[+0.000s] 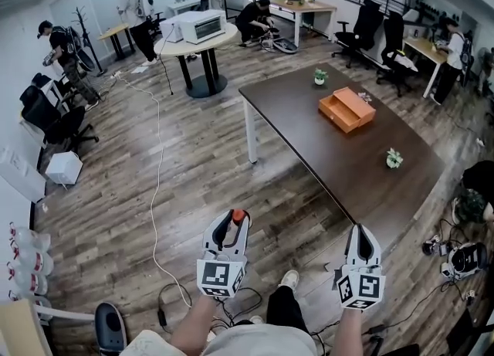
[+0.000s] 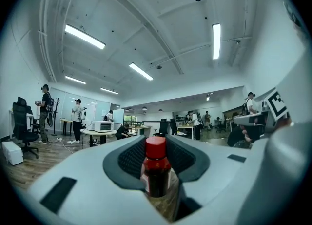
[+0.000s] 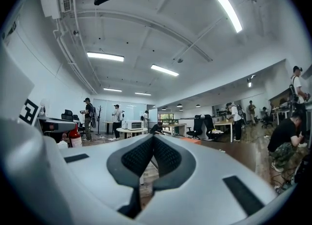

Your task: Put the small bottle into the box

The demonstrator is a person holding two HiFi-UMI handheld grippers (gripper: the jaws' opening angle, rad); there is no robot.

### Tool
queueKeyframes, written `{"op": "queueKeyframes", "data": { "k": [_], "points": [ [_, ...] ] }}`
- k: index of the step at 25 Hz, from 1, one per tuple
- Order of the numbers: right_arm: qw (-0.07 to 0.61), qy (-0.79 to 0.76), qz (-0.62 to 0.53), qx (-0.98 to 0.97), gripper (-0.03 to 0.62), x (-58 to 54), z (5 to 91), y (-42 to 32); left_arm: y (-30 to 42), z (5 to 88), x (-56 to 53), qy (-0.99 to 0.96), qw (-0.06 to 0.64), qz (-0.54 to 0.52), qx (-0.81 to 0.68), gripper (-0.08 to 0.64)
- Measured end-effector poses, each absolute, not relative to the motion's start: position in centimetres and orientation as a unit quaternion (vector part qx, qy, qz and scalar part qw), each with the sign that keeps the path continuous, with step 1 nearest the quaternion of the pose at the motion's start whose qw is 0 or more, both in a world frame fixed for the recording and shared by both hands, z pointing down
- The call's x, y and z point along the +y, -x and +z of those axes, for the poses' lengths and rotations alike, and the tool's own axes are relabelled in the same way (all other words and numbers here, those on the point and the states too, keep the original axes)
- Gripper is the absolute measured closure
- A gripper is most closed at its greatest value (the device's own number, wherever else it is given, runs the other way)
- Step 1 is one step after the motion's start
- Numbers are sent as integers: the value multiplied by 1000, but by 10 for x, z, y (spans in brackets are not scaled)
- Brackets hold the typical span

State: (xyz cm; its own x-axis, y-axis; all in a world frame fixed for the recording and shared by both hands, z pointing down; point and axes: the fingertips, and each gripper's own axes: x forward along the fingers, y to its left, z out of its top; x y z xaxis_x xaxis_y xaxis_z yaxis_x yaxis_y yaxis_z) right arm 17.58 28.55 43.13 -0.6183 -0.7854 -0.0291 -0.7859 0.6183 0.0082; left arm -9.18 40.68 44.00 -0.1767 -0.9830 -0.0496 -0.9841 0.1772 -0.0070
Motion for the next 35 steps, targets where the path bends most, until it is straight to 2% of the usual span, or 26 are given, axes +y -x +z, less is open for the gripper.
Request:
{"op": "queueKeyframes", "data": {
  "k": [19,35],
  "points": [
    [4,445,-29,895,591,57,434,-171,95,421,176,651,11,-6,759,431],
    [13,468,-33,883,591,-61,435,-196,77,417,45,673,11,-1,740,431]
  ]
}}
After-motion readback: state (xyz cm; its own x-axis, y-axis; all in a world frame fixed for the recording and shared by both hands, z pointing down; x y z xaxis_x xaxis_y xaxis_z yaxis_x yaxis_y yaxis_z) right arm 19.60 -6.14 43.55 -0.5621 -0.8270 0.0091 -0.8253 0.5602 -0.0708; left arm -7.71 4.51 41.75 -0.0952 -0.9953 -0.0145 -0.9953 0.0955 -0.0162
